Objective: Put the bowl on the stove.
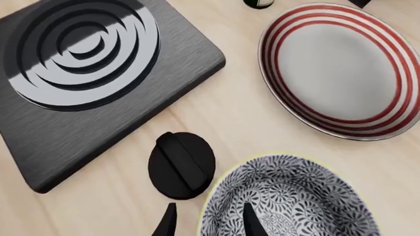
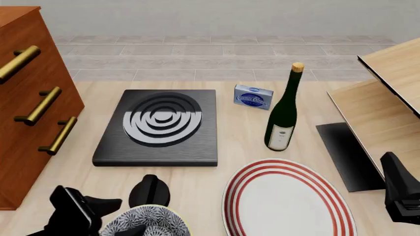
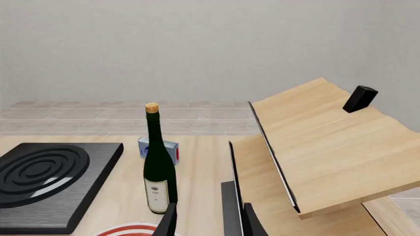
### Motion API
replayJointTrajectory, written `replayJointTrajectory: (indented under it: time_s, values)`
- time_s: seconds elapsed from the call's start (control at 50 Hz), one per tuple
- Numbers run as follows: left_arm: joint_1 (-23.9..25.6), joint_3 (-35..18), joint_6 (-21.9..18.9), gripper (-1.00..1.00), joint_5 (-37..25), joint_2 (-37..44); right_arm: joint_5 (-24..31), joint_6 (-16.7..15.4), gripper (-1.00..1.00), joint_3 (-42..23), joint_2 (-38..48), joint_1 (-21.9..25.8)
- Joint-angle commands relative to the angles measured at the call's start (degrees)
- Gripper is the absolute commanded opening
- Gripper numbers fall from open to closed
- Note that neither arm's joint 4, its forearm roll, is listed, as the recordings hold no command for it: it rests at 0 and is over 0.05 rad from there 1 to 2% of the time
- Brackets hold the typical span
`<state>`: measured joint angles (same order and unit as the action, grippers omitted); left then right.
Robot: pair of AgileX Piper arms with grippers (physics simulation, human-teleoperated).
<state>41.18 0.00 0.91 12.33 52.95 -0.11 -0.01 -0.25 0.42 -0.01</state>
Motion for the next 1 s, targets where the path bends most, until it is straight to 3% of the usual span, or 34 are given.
replayJointTrajectory:
  time_s: [0.02,0.76,0.78,0.82,0.84,1.0]
  values:
    - [-0.12,0.00,-0.20,1.00,3.35,4.10,0.00,0.01,1.00,0.00,0.01,0.00]
    - [-0.89,0.00,-1.55,1.00,9.65,11.19,0.00,0.01,1.00,0.00,0.01,0.00]
    - [-0.39,0.00,-1.95,1.00,8.28,9.09,0.00,-0.02,1.00,0.00,0.00,0.00]
    - [-0.65,0.00,-2.80,1.00,-0.55,-3.43,0.00,0.01,1.00,0.00,-0.01,0.00]
    - [1.04,0.00,-3.00,-1.00,1.09,-0.48,0.00,0.00,1.00,0.00,0.01,-0.01]
    - [-1.13,0.00,-3.12,-1.00,-0.04,-2.67,0.00,0.00,1.00,0.00,0.00,0.00]
